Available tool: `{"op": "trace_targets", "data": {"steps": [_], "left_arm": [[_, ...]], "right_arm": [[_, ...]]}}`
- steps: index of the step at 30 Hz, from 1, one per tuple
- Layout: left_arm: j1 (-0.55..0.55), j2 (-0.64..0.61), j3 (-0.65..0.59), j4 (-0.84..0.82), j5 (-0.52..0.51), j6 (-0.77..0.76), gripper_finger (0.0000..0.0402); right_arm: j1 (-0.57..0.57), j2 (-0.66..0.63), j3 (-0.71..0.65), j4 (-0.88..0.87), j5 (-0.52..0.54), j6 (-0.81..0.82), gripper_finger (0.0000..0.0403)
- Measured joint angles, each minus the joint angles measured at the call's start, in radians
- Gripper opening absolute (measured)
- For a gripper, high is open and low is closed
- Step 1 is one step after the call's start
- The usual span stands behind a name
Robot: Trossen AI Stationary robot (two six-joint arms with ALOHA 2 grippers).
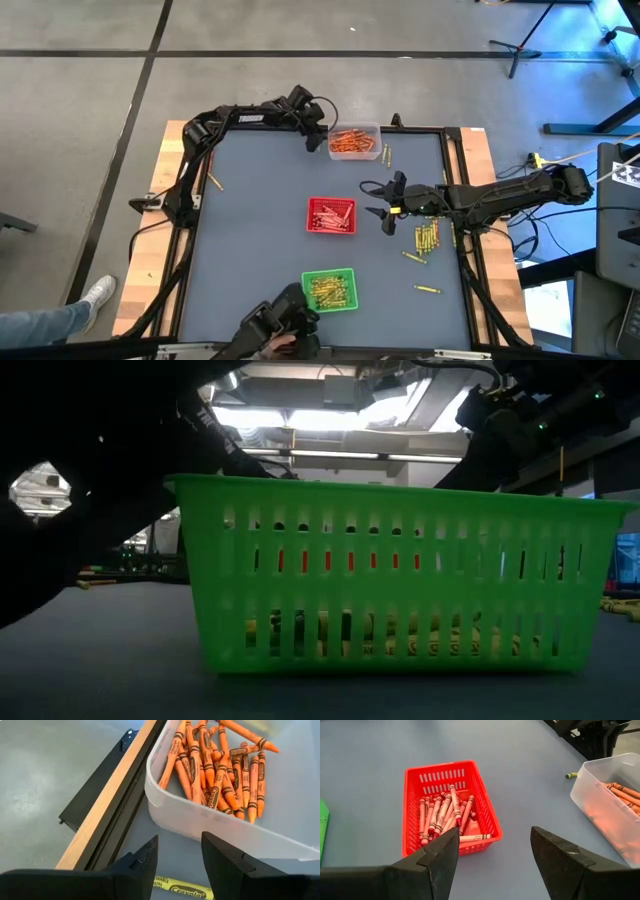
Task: Sort crayons
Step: Put the green crayon into the green bin
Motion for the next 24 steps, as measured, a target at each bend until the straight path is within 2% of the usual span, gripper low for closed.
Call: {"op": "trace_targets", "data": {"steps": [12,20,24], "left_arm": [[0.007,0.022,0.011,-0.078,-0.075,0.011,0.0135],[-0.029,0.026,0.089,-0.363,-0.262,0.164,0.0135],[-0.04,-0.007,0.116,-0.434,-0.282,0.158,0.0135]], "right_arm": [[0.0,0.0,0.0,0.006,0.001,-0.021,0.0243],[0.0,0.0,0.0,0.014,0.003,-0.042,0.0243],[0.0,0.0,0.0,0.001,0.0,-0.045,0.0243]]}}
